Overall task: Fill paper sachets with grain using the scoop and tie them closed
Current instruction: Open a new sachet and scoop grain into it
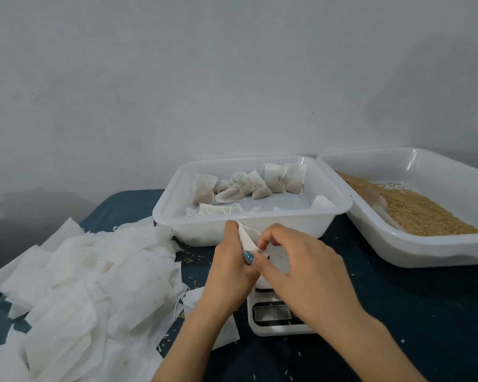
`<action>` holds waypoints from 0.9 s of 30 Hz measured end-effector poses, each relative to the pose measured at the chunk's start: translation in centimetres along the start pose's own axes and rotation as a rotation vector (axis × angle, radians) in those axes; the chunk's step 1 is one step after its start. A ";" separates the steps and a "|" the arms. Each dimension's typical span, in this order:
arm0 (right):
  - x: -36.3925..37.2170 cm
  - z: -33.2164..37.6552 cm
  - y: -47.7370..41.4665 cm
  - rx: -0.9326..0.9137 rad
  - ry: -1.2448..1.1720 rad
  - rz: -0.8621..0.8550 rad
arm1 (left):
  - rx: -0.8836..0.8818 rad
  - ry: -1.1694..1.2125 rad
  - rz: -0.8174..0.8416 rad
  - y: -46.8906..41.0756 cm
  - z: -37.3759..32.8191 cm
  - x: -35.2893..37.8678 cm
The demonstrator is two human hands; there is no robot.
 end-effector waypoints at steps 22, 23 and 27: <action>1.2 -8.7 -4.0 0.102 -0.469 -0.121 | -0.039 0.065 0.004 -0.7 0.4 0.7; 1.7 -9.2 -3.9 0.116 -0.459 -0.119 | -0.033 -0.004 -0.003 -0.8 0.6 0.7; 3.3 -10.2 -3.7 0.162 -0.390 -0.068 | -0.050 -0.135 -0.026 -0.9 1.4 0.5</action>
Point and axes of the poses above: each hand's wrist, its own y-axis away from the middle knuckle, its own x-axis out of the palm, z = x × y, the point moved 10 cm from there along -y, towards the middle knuckle, and after that the axes turned 2 degrees about x, right-handed, at the moved point
